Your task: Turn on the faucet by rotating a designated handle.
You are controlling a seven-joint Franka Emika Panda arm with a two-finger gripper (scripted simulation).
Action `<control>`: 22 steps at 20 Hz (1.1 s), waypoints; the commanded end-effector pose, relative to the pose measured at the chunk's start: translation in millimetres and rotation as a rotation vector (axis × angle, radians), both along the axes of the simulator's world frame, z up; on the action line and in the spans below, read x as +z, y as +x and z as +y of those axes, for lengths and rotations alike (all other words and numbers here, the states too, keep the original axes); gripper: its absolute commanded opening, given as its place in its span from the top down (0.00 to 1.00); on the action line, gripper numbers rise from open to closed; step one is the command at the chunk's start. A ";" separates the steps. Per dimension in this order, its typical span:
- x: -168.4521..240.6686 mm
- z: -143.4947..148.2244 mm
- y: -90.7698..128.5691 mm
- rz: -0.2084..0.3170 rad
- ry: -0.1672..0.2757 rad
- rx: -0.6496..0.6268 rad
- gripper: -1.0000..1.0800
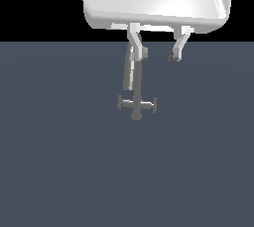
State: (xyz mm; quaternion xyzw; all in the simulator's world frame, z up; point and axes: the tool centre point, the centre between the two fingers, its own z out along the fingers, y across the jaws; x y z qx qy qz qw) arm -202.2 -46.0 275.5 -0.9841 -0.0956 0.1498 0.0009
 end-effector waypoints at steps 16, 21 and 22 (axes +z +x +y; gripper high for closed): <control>-108.9 -74.4 167.5 -0.188 -0.018 0.460 0.82; -115.9 -31.2 199.3 -0.206 0.111 0.490 0.23; -133.0 -51.9 198.5 -0.181 0.121 0.453 0.23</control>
